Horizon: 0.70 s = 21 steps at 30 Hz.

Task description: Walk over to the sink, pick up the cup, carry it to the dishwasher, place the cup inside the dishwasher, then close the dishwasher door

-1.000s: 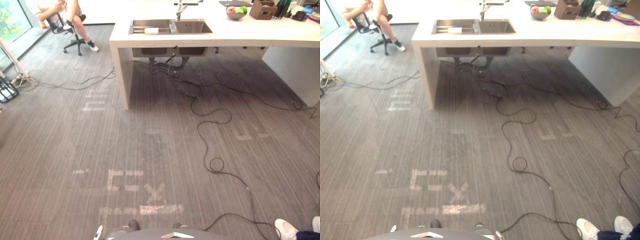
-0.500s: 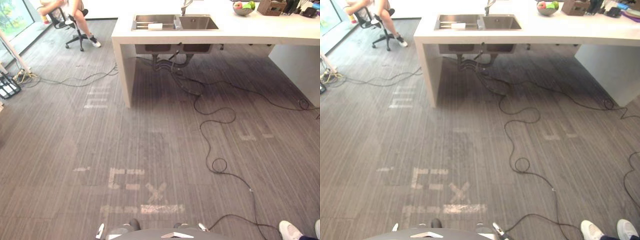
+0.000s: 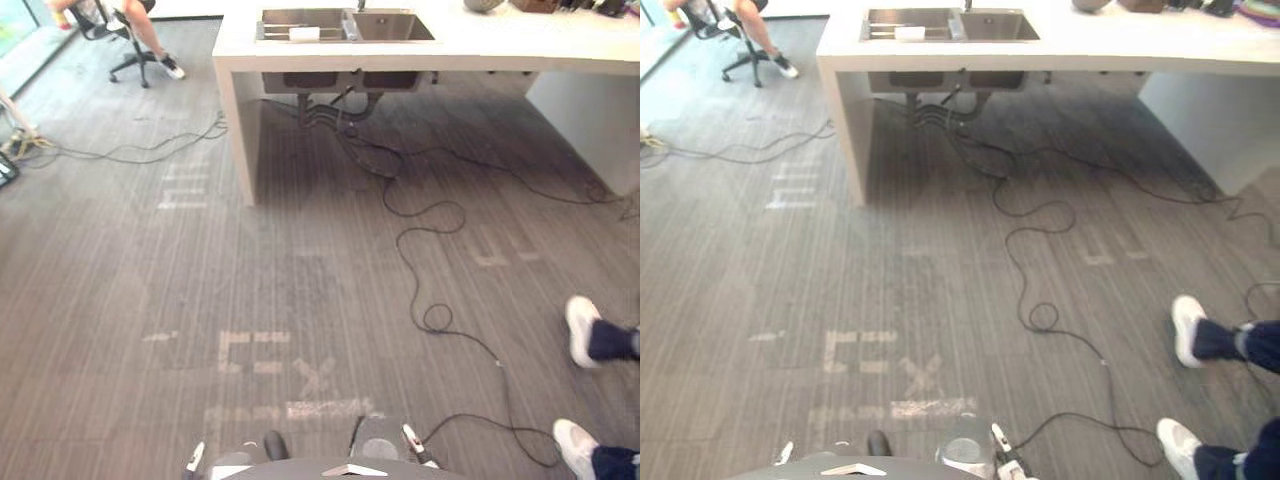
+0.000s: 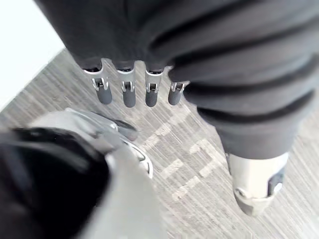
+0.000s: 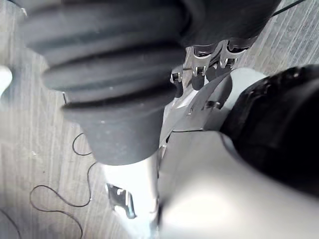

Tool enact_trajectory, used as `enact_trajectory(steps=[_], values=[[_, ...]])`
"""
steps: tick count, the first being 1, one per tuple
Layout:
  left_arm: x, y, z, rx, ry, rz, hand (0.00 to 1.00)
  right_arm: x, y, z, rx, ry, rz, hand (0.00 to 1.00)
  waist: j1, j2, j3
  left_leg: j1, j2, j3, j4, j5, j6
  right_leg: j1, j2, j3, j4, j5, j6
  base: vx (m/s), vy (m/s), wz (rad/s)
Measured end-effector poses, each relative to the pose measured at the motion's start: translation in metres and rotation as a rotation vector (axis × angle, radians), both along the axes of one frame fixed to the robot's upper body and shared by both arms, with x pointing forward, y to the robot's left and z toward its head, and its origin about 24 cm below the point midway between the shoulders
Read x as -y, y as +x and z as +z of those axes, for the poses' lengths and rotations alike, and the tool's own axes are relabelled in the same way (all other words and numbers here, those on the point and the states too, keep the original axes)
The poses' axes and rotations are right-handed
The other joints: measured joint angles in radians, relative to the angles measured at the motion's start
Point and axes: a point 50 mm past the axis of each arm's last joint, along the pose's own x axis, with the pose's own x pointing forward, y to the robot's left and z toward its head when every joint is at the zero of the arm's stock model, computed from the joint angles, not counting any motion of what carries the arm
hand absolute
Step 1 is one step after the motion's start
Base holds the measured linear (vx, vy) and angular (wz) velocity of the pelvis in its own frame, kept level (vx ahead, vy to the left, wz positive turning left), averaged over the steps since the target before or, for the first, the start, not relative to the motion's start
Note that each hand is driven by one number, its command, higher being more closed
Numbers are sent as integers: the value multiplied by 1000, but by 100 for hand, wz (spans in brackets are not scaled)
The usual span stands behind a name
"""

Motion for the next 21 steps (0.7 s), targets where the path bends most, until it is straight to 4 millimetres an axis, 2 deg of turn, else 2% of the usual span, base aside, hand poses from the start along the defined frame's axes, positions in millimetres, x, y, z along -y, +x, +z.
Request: enact_trajectory(steps=[2, 4, 5, 6, 8, 9, 11, 12, 13, 14, 15, 16, 17, 18, 19, 20, 21], values=[[-4, 13, 3, 61, 44, -20, 0, -2, 0, 0, -6, -9, 33, 0, 0, -10, 8, 9, 28, -5, 29, -22, -17, -33, 36, -7, -32, -32, 13, 228, -32, 7], [-3, 35, 7, 142, 73, -36, 0, -1, -6, -1, -16, -16, 27, 0, -7, -3, 18, 20, 47, -26, 35, -31, -26, -62, 68, -18, -130, -27, 13, 316, -44, 35], [4, 50, 11, 207, 81, -63, 0, -2, -11, -2, -27, -12, 20, 0, -11, 1, 24, 31, 51, -33, 32, -35, -35, -81, 80, -32, -220, 6, 7, 263, -29, 29], [7, 57, 13, 240, 80, -74, 0, -3, -12, -2, -26, -11, 15, 0, -11, 1, 31, 42, 51, -33, 32, -39, -41, -87, 86, -34, -268, 31, 1, 329, -44, 16], [13, 78, 22, 354, 96, -92, 0, -6, -13, -3, -25, -4, -3, 0, -18, 3, 41, 66, 53, -30, 53, -76, -75, -106, 99, -55, -411, 125, -17, 324, -99, 6], [15, 82, 24, 379, 95, -99, 0, -6, -14, -3, -28, -3, -6, 0, -18, 3, 45, 70, 54, -33, 67, -93, -84, -104, 98, -55, -427, 143, -23, 371, -211, 16], [27, 98, 33, 482, 78, -117, 0, -9, -23, -3, -38, 7, -40, 0, -16, -7, 48, 79, 54, -56, 162, -201, -126, -71, 70, -50, -439, 162, -45, 330, -272, 12], [31, 100, 34, 496, 71, -113, 0, -7, -23, -2, -37, 1, -53, 0, -13, 6, 55, 89, 66, -56, 184, -232, -136, -74, 70, -54, -406, 196, -84, 372, -305, 0], [44, 100, 33, 509, 40, -115, 0, 0, -23, -1, -32, -19, -59, 0, -19, 37, 51, 93, 103, -56, 206, -269, -148, -101, 82, -63, -318, 144, -107, 377, -277, 5], [57, 102, 34, 519, 11, -128, 0, 10, -23, 2, -24, -47, -72, 0, -35, 90, 33, 90, 129, -66, 202, -290, -129, -127, 87, -83, -248, 72, -120, 460, -337, 19], [62, 103, 34, 524, -2, -129, 0, 14, -24, 2, -25, -54, -88, 0, -43, 99, 30, 86, 138, -80, 194, -295, -112, -137, 92, -92, -226, 43, -135, 340, -210, 33], [67, 104, 35, 532, -12, -125, 0, 17, -24, 3, -31, -57, -109, 0, -44, 125, 22, 63, 144, -102, 284, -266, -142, -138, 98, -112, -210, 3, -143, 523, -254, 30], [68, 111, 40, 571, -8, -122, 0, 19, -22, 3, -34, -55, -139, 0, -39, 130, 19, -8, 163, -109, 481, -208, -165, -118, 100, -120, -200, -33, -149, 623, -307, 41], [66, 119, 48, 625, 5, -118, 0, 21, -23, 3, -29, -56, -160, 0, -42, 125, 23, -78, 203, -137, 647, -100, -220, -61, 105, -146, -215, -64, -150, 600, -309, 34], [65, 120, 51, 652, 13, -116, 0, 21, -23, 3, -29, -60, -163, 0, -41, 126, 23, -115, 227, -152, 739, -48, -238, -29, 115, -151, -228, -76, -149, 408, -233, 22], [65, 125, 62, 735, 36, -122, 0, 25, -19, 4, -14, -79, -159, 0, -28, 128, 23, -202, 273, -160, 976, -16, -233, 46, 146, -161, -274, -97, -152, 389, -190, 1], [65, 129, 70, 776, 42, -135, 0, 30, -15, 6, 1, -101, -156, 0, -25, 128, 23, -253, 283, -159, 1067, -26, -216, 95, 162, -167, -309, -103, -149, 390, -175, -4]])
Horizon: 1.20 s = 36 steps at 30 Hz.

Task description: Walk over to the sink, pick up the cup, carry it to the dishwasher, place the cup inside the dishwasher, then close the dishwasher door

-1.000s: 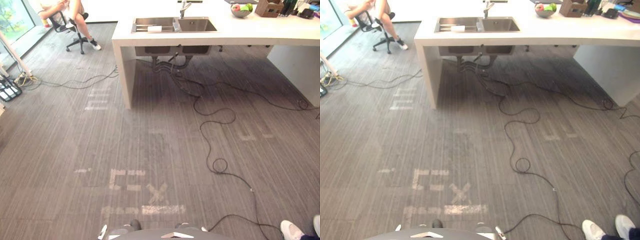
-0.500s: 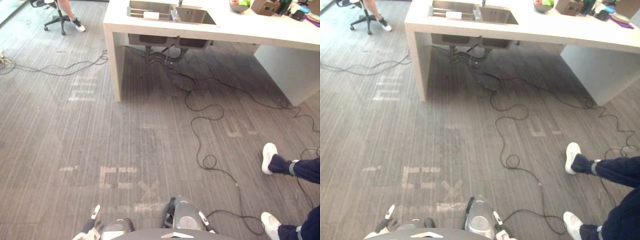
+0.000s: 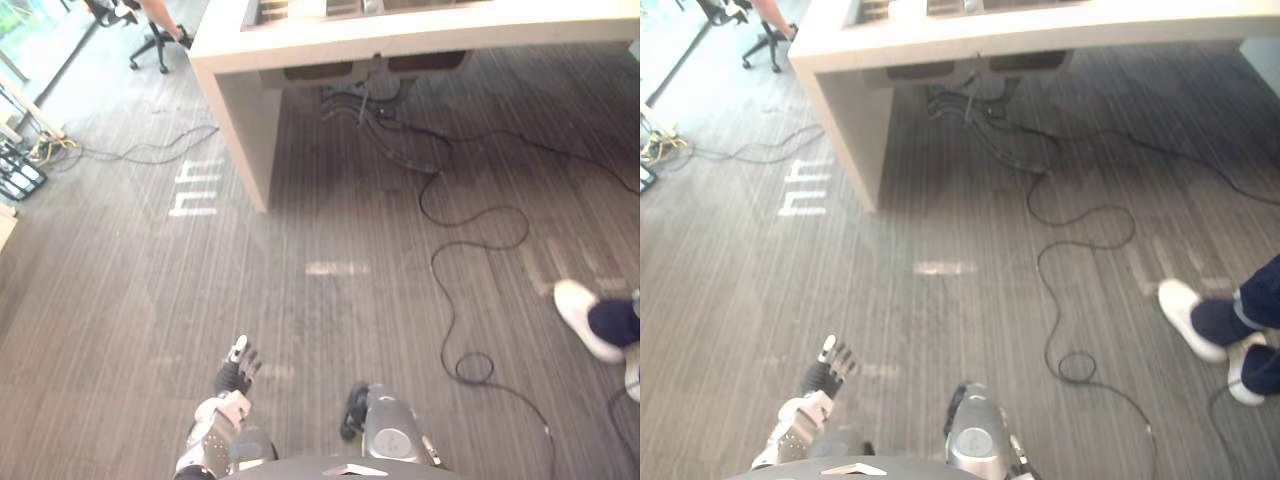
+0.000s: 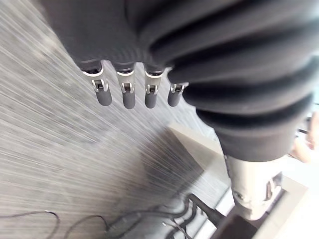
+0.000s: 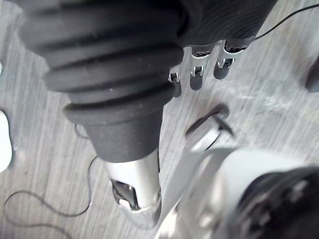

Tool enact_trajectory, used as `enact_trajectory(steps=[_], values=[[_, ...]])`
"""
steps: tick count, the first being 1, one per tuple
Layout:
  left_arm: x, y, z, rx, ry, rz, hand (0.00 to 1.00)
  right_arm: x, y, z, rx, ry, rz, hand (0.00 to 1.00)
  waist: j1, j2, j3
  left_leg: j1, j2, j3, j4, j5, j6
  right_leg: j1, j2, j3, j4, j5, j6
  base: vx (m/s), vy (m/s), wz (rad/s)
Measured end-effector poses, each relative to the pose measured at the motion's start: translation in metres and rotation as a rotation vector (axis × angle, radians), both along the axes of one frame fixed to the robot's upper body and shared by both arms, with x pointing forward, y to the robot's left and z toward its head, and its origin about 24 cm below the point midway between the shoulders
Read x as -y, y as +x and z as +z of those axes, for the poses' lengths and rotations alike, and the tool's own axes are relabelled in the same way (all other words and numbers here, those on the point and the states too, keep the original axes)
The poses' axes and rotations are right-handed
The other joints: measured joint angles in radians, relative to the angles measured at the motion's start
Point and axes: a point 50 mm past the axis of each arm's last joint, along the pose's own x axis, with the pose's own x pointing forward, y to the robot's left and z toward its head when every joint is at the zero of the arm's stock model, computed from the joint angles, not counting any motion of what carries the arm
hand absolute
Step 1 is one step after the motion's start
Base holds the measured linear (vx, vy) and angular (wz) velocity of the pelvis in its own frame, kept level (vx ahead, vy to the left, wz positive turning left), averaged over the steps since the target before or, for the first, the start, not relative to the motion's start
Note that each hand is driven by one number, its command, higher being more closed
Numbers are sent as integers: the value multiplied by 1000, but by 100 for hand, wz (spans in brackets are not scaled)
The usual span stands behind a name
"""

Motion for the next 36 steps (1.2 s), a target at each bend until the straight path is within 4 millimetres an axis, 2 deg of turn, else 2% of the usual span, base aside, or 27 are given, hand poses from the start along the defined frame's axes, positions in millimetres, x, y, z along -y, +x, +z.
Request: enact_trajectory(steps=[2, 4, 6, 7, 8, 9, 11, 13, 14, 15, 16, 17, 19, 20, 22, 23, 25, 26, 28, 29, 30, 31, 32, 33, 34, 35, 36], values=[[1, 11, 16, 86, 10, -20, 0, 9, 11, 4, 29, -39, 22, 0, 5, 0, 0, -76, -6, 16, 36, -22, 27, 68, 17, -4, -54, -4, 7, 398, -144, 0], [4, 29, 45, 230, 23, -52, 0, 20, 30, 11, 85, -69, 27, 0, 27, -4, 2, -161, -24, 70, -83, -53, 62, 132, 20, -3, -102, -1, 4, 374, -99, -19], [9, 44, 81, 395, 26, -81, 0, 28, 52, 23, 165, -105, 64, 0, 51, -26, 11, -184, -93, 138, -452, -48, 75, 197, -6, 18, -142, -4, 5, 383, -36, -35], [11, 47, 90, 430, 24, -82, 0, 30, 55, 24, 172, -114, 76, 0, 57, -31, 14, -187, -115, 144, -551, -26, 70, 212, -16, 27, -141, -5, 6, 411, 11, -38], [12, 50, 103, 483, 22, -78, 0, 34, 60, 27, 184, -134, 92, 0, 63, -40, 20, -196, -142, 168, -713, 41, 49, 239, -36, 43, -142, -10, 15, 414, 49, -38], [11, 53, 111, 510, 27, -68, 0, 37, 60, 28, 182, -143, 93, 0, 63, -43, 22, -208, -146, 210, -797, 100, 35, 277, -46, 53, -138, -24, 40, 519, 103, -34], [10, 56, 114, 521, 34, -65, 0, 41, 47, 25, 146, -143, 59, 0, 60, -43, 23, -202, -164, 228, -821, 156, 47, 359, -52, 67, -125, -69, 104, 449, 157, -19], [8, 56, 116, 532, 37, -57, 0, 45, 29, 21, 78, -142, 13, 0, 77, -12, 5, -180, -170, 179, -824, 162, 63, 417, -39, 116, -107, -139, 133, 529, 364, -67], [2, 60, 121, 545, 58, -32, 0, 43, 22, 17, 40, -132, -12, 0, 97, -4, -2, -196, -178, 119, -750, 193, 124, 446, -31, 166, -97, -221, 172, 469, 381, -85], [-2, 62, 121, 539, 72, -17, 0, 37, 19, 14, 16, -112, -21, 0, 92, -19, -2, -216, -181, 112, -678, 152, 157, 458, -42, 170, -89, -235, 152, 459, 338, -42], [-9, 64, 124, 535, 94, 12, 0, 25, 0, 4, -55, -55, -68, 0, 87, -77, -33, -254, -210, 126, -590, 73, 156, 463, -85, 171, -92, -258, 130, 499, 264, 7], [-10, 68, 130, 553, 101, 37, 0, 17, -16, -2, -120, -17, -107, 0, 89, -97, -47, -274, -231, 133, -543, 23, 197, 415, -127, 184, 20, -229, 152, 512, 260, 15], [-15, 71, 142, 588, 107, 76, 0, 12, -28, -5, -167, 0, -119, 0, 84, -99, -47, -276, -255, 139, -508, -29, 235, 309, -190, 234, 247, -145, 206, 477, 259, 12], [-25, 74, 160, 657, 123, 124, 0, 11, -37, -7, -194, -6, -127, 0, 77, -99, -47, -258, -280, 150, -494, -81, 244, 208, -262, 261, 456, -9, 251, 531, 287, -4], [-41, 77, 180, 723, 165, 212, 0, 14, -28, -6, -167, -38, -118, 0, 71, -85, -37, -193, -284, 172, -501, -133, 240, 73, -335, 249, 719, 0, 177, 459, 194, -42], [-50, 76, 185, 730, 185, 273, 0, 18, -24, -4, -141, -64, -130, 0, 60, -62, -32, -113, -283, 174, -550, -147, 236, 40, -352, 181, 776, -23, 109, 322, 118, -50], [-59, 74, 187, 740, 200, 335, 0, 23, -23, -2, -129, -90, -130, 0, 50, -40, -41, -14, -281, 177, -652, -135, 220, -11, -342, 88, 717, -61, 59, 364, 137, -38], [-62, 75, 193, 769, 205, 369, 0, 25, -22, -1, -114, -100, -117, 0, 44, -7, -60, 40, -274, 178, -731, -106, 216, -69, -308, 45, 581, -80, 69, 471, 138, -20], [-64, 80, 208, 845, 215, 384, 0, 24, -22, -1, -101, -92, -107, 0, 34, 8, -67, 81, -256, 170, -788, -85, 208, -136, -249, 32, 265, -50, 111, 373, 38, 14], [-65, 83, 215, 878, 226, 381, 0, 23, -23, -2, -103, -85, -107, 0, 28, 3, -65, 92, -249, 154, -792, -87, 199, -152, -228, 46, 104, 9, 134, 442, -119, 57], [-69, 87, 220, 900, 267, 371, 0, 22, -25, -2, -110, -76, -110, 0, 22, -15, -57, 124, -232, 118, -794, -100, 169, -157, -203, 64, -92, 151, 136, 463, -165, 59], [-71, 87, 219, 897, 286, 367, 0, 21, -26, -3, -111, -73, -110, 0, 24, -26, -57, 143, -227, 104, -793, -106, 151, -156, -200, 63, -141, 216, 127, 497, -256, 58], [-77, 86, 217, 890, 314, 359, 0, 17, -33, -4, -129, -65, -107, 0, 27, -64, -62, 175, -223, 75, -792, -124, 114, -151, -196, 57, -190, 393, 97, 408, -317, 50], [-81, 85, 217, 896, 323, 346, 0, 9, -40, -7, -145, -43, -117, 0, 31, -109, -70, 196, -225, 44, -787, -150, 75, -130, -204, 45, -156, 455, 64, 403, -351, 38], [-81, 84, 214, 891, 307, 346, 0, 9, -40, -7, -147, -42, -119, 0, 40, -102, -76, 202, -204, 36, -779, -159, 62, -123, -186, 47, -149, 422, 86, 334, -353, 27], [-76, 84, 211, 892, 285, 332, 0, 17, -32, -4, -127, -63, -102, 0, 44, -65, -76, 190, -155, -3, -766, -181, 46, -122, -149, 51, -137, 392, 87, 242, -230, 12], [-74, 84, 211, 898, 277, 321, 0, 20, -29, -3, -116, -68, -99, 0, 41, -56, -74, 183, -144, -25, -765, -189, 46, -122, -138, 55, -130, 372, 94, 233, -241, 25]])
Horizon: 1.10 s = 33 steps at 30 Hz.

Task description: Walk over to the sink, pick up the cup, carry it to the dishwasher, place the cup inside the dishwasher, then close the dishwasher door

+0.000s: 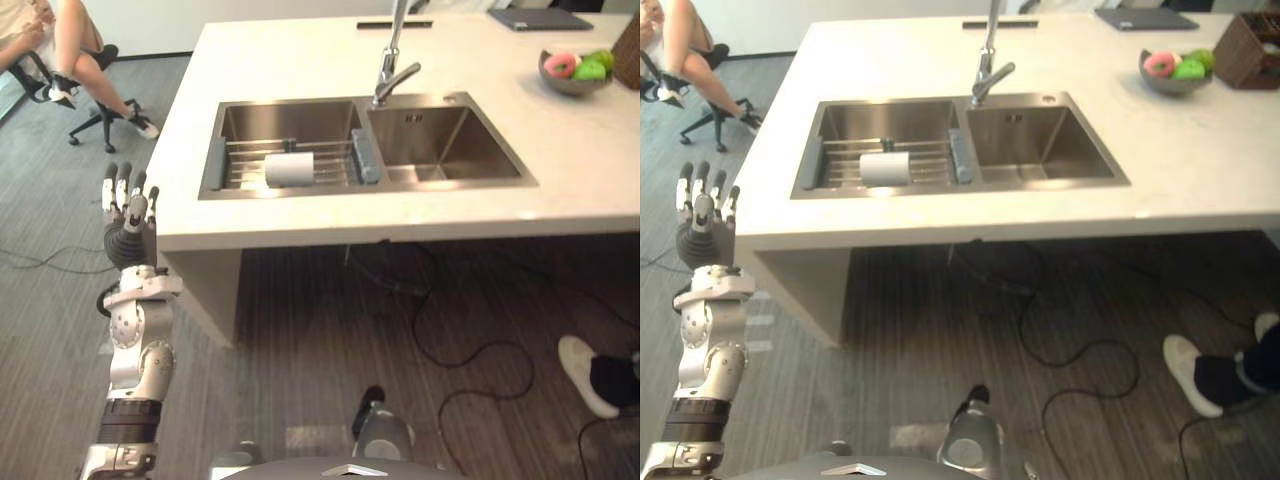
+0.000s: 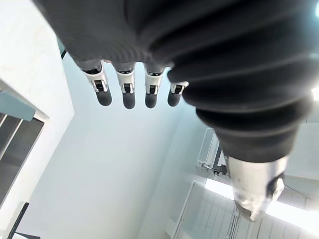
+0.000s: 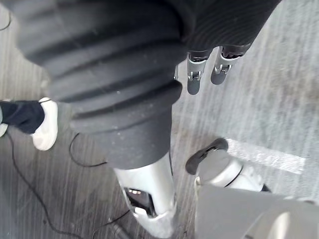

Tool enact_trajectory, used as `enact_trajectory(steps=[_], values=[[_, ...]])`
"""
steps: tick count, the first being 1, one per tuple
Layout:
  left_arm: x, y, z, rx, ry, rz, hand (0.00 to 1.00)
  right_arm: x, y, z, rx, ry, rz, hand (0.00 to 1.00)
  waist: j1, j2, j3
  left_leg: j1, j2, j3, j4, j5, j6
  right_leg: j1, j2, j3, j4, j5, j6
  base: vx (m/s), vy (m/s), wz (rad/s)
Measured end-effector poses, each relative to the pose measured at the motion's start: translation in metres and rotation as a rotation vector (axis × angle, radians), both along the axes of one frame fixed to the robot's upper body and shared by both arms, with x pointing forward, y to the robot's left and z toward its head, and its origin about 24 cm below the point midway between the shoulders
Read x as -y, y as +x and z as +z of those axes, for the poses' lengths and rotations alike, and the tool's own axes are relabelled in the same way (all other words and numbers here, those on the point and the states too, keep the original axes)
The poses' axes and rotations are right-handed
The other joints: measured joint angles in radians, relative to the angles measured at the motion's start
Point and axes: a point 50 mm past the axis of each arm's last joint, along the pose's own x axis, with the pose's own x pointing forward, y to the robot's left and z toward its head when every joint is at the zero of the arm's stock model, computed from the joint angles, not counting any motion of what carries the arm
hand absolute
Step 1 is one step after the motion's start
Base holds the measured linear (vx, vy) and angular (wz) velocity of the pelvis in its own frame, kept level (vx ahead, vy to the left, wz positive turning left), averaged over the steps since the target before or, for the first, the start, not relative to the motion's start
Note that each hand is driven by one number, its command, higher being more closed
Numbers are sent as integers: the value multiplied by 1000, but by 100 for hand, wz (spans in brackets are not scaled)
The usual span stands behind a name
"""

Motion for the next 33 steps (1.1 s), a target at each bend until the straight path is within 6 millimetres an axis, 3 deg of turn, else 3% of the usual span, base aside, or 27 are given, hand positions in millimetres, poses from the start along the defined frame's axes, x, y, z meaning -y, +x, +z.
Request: enact_trajectory(steps=[2, 6, 8, 10, 12, 14, 15, 16, 17, 18, 20, 22, 23, 24, 25, 26, 30, 31, 32, 33], values=[[5, 5, -7, -29, -16, -22, 0, 5, 7, 2, 32, 3, -8, 0, -2, 11, 1, 10, 24, -37, -27, 6, -11, 0, 26, -13, 34, -59, 3, 165, -221, 23], [10, 7, -13, -69, -31, -24, 0, 1, 8, 1, 36, 20, 1, 0, 4, 12, 2, 19, 57, -37, -66, 22, -33, 1, 60, -32, 30, -82, -3, 68, -141, 5], [13, 8, -21, -107, -46, -20, 0, -5, 7, 0, 37, 34, 8, 0, -7, 16, 3, 17, 67, -47, -96, 37, -41, -1, 62, -53, 38, -103, -3, 28, -59, 20], [16, 9, -21, -115, -50, -25, 0, -3, 9, 0, 41, 26, 16, 0, -9, 18, 4, 11, 73, -48, -98, 38, -33, -19, 56, -57, 76, -138, 4, 43, -59, 13], [16, 9, -21, -115, -52, -20, 0, 0, 10, 1, 39, 18, 36, 0, -10, 17, 4, -1, 71, -40, -58, 33, 12, -39, 37, -55, 130, -195, 8, 72, -67, 20], [22, 12, -21, -120, -48, -46, 0, 4, 6, 2, 28, 23, 56, 0, -44, 19, 24, -125, 94, -4, 196, 101, 75, 38, 18, -87, 90, -216, -4, 78, -88, 80], [26, 14, -19, -121, -37, -65, 0, 4, 4, 2, 18, 29, 57, 0, -51, 16, 47, -158, 109, -5, 275, 116, 72, 86, 17, -94, 62, -216, -4, 68, -133, 118], [36, 18, -17, -129, -11, -109, 0, 6, -5, 2, -9, 38, 42, 0, -47, 2, 73, -196, 93, 13, 267, 40, 38, 177, 9, -96, 18, -218, -4, 36, -78, 90], [37, 18, -16, -129, -6, -115, 0, 7, -8, 2, -18, 39, 41, 0, -46, -1, 75, -209, 83, 16, 248, 39, 36, 190, 5, -96, 14, -220, -4, 22, -90, 90], [40, 16, -15, -128, 6, -135, 0, 11, -13, 3, -39, 35, 53, 0, -36, -11, 84, -249, 39, 31, 156, 66, 26, 229, -19, -95, 9, -232, 10, 35, -34, 31], [41, 9, -14, -130, -6, -142, 0, 25, -8, 9, -42, -11, 99, 0, 6, 10, 99, -300, 28, 78, 20, 171, -6, 263, -24, -78, 9, -255, 17, 70, 6, -10], [40, 0, -18, -152, -30, -147, 0, 37, -3, 14, -30, -71, 138, 0, 41, 27, 101, -334, 30, 95, -26, 320, 9, 278, -34, -38, 42, -282, 50, 136, 125, -77], [38, -6, -25, -188, -40, -148, 0, 43, -3, 18, -27, -99, 144, 0, 54, 51, 91, -326, 29, 70, -3, 425, 34, 282, -26, 4, 53, -293, 70, 258, 258, -125], [35, -13, -35, -223, -72, -147, 0, 52, -5, 21, -37, -123, 159, 0, 57, 101, 62, -308, 23, 39, 22, 520, 67, 279, 3, 36, 56, -292, 100, 262, 275, -110], [32, -16, -37, -233, -80, -149, 0, 54, -5, 23, -39, -134, 170, 0, 54, 129, 46, -292, 30, 41, 9, 427, 91, 271, 8, 47, 105, -297, 120, 281, 339, -71], [23, -14, -34, -220, -61, -149, 0, 42, -2, 18, -31, -102, 157, 0, 49, 104, 52, -281, 8, 51, 32, 304, 77, 222, -45, 87, 216, -366, 141, 184, 227, -24], [17, -20, -41, -224, -91, -166, 0, 5, -4, 3, -45, 20, 113, 0, 50, 75, 31, -258, -75, 68, -75, 261, 37, 202, -70, 159, 151, -380, 150, 136, 102, 3], [19, -20, -38, -208, -83, -187, 0, 3, -7, 2, -58, 20, 98, 0, 51, 67, 32, -262, -85, 55, -11, 281, 79, 204, -89, 157, 132, -375, 151, 190, 56, 9], [19, -21, -38, -203, -70, -203, 0, 10, -12, 3, -80, 1, 89, 0, 52, 88, 15, -208, -97, 26, -83, 272, 74, 212, -79, 158, 127, -370, 161, 233, 72, 2], [20, -21, -39, -208, -65, -211, 0, 12, -13, 4, -82, -6, 85, 0, 44, 77, 9, -191, -113, 27, -118, 292, 66, 218, -89, 160, 112, -364, 164, 206, 47, 1]])
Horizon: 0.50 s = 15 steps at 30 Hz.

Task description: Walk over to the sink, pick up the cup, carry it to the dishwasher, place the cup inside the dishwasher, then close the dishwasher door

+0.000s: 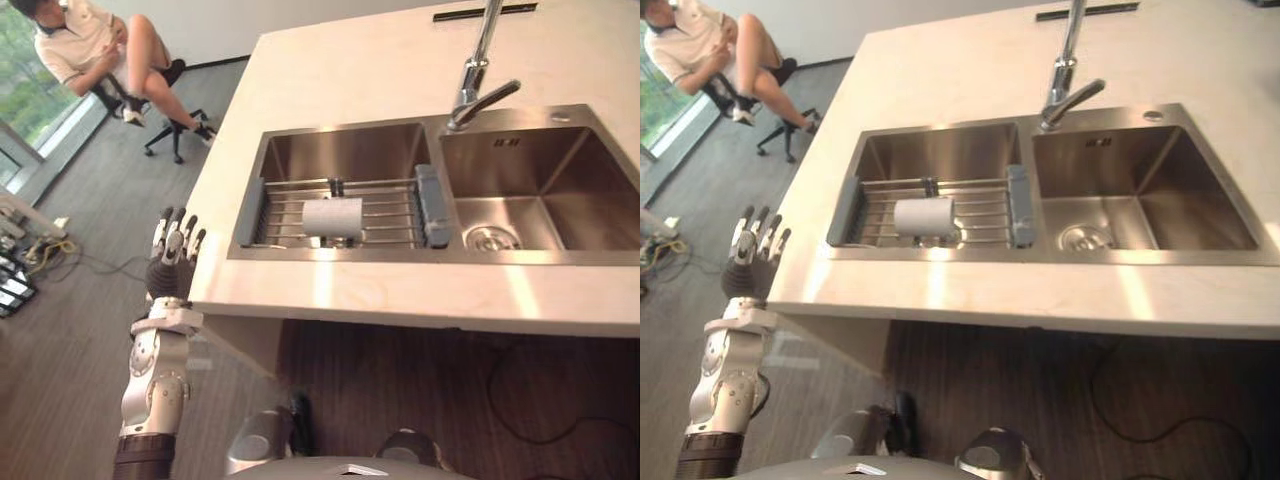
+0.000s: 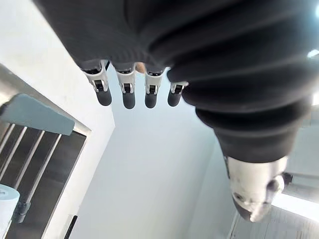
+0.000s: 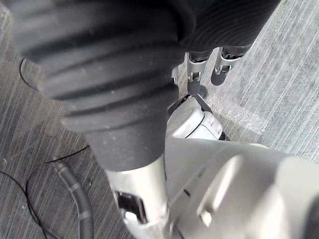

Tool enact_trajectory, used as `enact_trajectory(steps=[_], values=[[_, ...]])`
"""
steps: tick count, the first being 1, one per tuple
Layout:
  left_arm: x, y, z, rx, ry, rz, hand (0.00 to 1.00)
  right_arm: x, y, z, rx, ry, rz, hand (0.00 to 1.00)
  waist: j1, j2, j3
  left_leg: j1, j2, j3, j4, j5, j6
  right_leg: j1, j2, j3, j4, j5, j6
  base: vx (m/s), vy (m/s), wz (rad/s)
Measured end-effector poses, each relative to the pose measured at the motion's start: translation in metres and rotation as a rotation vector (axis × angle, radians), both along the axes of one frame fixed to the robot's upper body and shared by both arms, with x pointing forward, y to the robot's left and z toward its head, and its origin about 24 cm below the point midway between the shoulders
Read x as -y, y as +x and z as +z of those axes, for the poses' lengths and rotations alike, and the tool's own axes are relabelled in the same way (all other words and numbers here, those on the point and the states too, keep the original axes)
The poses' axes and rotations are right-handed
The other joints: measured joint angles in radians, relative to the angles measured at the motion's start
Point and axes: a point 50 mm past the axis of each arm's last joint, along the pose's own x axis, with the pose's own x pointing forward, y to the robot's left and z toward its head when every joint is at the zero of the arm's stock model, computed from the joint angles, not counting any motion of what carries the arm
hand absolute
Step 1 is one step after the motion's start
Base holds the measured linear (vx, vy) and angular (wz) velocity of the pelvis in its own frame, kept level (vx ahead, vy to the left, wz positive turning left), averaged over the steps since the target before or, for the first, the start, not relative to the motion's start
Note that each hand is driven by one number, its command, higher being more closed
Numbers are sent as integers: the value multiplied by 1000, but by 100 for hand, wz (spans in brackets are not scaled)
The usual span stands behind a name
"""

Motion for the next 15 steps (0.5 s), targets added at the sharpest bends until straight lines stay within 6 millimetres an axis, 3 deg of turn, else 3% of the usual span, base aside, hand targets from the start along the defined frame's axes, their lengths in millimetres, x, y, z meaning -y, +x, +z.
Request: enact_trajectory(steps=[3, 9, 12, 15], values=[[22, 7, 2, 17, 6, -138, 0, -5, 0, -2, 23, 18, -71, 0, -32, 5, -45, 44, -17, -25, -163, 81, 12, 51, 21, -71, -128, 65, 26, 230, -12, 26], [74, 17, 15, 100, 117, -345, 0, -6, -4, -2, 21, -1, -93, 0, -58, -5, -57, 71, 1, -42, -242, 110, -1, 118, 73, -136, -266, 133, 21, 99, -38, 7], [83, 23, 38, 178, 141, -321, 0, -5, 0, -2, 39, 0, -101, 0, -64, -9, -58, 71, 9, -36, -242, 110, -1, 135, 91, -140, -320, 163, 16, 17, -4, -8], [80, 28, 50, 207, 156, -267, 0, -8, 6, -3, 47, 9, -92, 0, -69, -9, -58, 73, 17, -32, -242, 110, -2, 141, 101, -140, -341, 174, 13, -41, -5, -11]])
